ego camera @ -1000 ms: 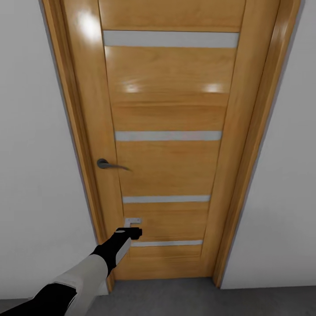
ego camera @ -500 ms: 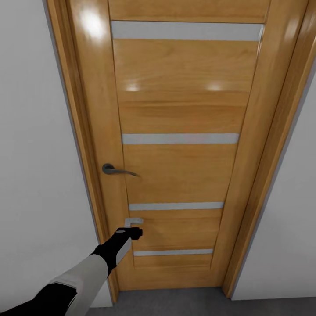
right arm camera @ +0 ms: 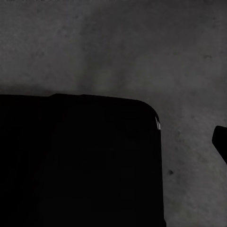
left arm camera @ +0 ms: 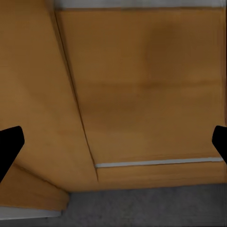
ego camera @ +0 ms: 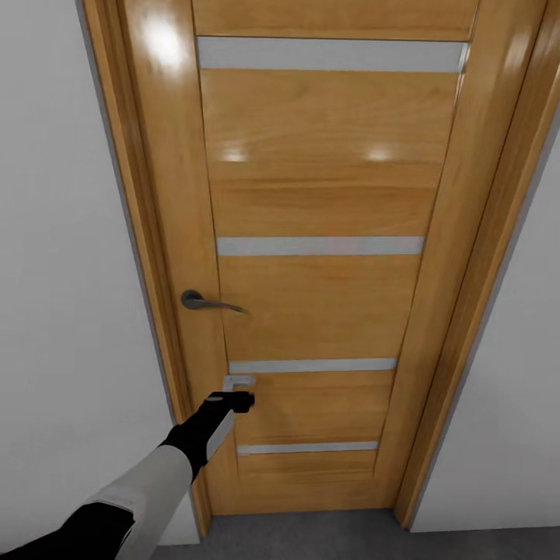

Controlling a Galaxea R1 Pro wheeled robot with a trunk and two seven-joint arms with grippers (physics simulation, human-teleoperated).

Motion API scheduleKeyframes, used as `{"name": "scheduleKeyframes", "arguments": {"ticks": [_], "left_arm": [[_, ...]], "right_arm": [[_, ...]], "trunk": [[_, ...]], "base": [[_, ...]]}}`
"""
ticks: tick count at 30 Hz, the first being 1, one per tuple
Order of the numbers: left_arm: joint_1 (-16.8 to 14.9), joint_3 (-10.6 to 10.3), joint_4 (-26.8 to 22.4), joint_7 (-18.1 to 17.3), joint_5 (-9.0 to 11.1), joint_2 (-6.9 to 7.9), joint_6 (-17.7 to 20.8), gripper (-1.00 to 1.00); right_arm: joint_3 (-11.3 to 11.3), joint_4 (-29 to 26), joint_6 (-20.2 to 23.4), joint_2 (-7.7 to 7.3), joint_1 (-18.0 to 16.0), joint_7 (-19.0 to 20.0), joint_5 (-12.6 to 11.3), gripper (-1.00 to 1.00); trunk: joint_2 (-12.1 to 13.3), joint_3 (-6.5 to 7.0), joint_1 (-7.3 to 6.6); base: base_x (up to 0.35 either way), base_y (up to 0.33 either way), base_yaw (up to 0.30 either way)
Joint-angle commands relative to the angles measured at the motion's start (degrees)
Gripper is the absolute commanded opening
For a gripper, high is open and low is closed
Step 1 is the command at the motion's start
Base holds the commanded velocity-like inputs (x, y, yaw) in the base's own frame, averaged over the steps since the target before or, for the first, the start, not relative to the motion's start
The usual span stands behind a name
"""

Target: Move the two storage containers from the living room to the garage. In the garage, place one container on the floor and stack the other container on top of it (either order is fine).

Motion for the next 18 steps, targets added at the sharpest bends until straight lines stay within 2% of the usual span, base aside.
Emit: {"name": "scheduleKeyframes", "arguments": {"ticks": [1, 7, 11, 18], "left_arm": [[-0.05, -0.48, -0.75, 0.44, 0.58, 0.08, 0.91, 1.0], [-0.87, -0.49, -2.92, 0.43, 0.42, 0.54, 2.0, 1.0], [-2.18, -0.47, -3.15, 0.38, 0.55, 1.59, 2.26, 1.0], [-2.93, -0.47, -3.27, 0.31, 0.67, 2.02, 2.6, 1.0]], "right_arm": [[-0.05, 0.05, -0.19, -0.01, -0.03, 0.02, 0.19, 1.0], [-0.09, 0.01, -0.19, -0.01, -0.03, -0.04, 0.29, 1.0], [-0.09, -0.03, -0.19, -0.01, -0.03, -0.07, 0.33, 1.0], [-0.1, -0.04, -0.19, -0.01, -0.03, -0.11, 0.32, 1.0]], "trunk": [[-0.03, -0.05, 0.0], [-0.03, -0.05, 0.0], [-0.03, -0.05, 0.0], [-0.03, -0.05, 0.0]], "base": [[0.0, 0.0, 0.0], [0.0, 0.0, 0.0], [0.0, 0.0, 0.0], [0.0, 0.0, 0.0]]}}
